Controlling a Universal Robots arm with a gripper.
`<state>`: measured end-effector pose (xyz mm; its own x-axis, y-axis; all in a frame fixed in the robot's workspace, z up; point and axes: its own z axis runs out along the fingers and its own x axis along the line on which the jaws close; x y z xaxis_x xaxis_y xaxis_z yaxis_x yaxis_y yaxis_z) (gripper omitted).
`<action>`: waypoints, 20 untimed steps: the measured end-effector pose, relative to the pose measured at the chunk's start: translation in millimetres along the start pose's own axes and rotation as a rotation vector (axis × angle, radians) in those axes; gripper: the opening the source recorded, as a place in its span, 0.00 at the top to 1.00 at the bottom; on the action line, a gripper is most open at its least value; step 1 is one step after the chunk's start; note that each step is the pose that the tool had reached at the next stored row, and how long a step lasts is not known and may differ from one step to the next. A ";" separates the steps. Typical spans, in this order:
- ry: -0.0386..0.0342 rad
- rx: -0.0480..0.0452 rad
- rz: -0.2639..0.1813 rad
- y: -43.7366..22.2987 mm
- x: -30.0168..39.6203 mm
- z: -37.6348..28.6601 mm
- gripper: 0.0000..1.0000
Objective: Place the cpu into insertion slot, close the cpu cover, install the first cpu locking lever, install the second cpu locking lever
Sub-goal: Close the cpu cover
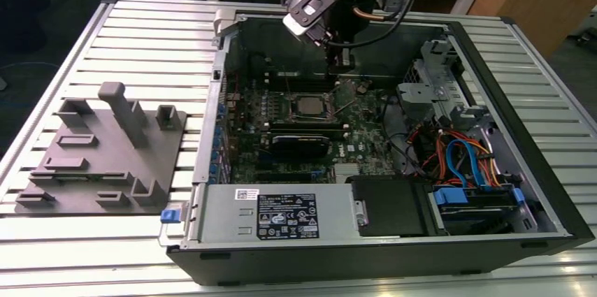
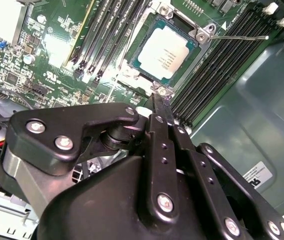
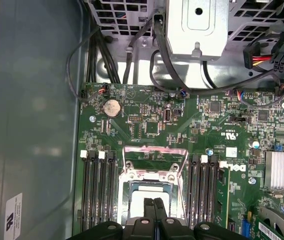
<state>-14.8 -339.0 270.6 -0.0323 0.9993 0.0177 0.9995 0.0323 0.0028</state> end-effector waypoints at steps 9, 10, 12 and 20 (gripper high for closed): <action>0.0000 0.0000 0.000 2.5 -0.1 0.0 0.90; 0.0001 0.0000 0.000 2.8 -0.1 0.0 0.90; 0.0001 0.0000 0.000 3.2 -0.1 0.0 0.90; 0.0000 0.0000 0.000 5.1 -0.2 0.0 0.90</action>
<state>-9.6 -339.0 270.6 -0.0323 0.9993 0.0178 0.9995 0.0323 0.0028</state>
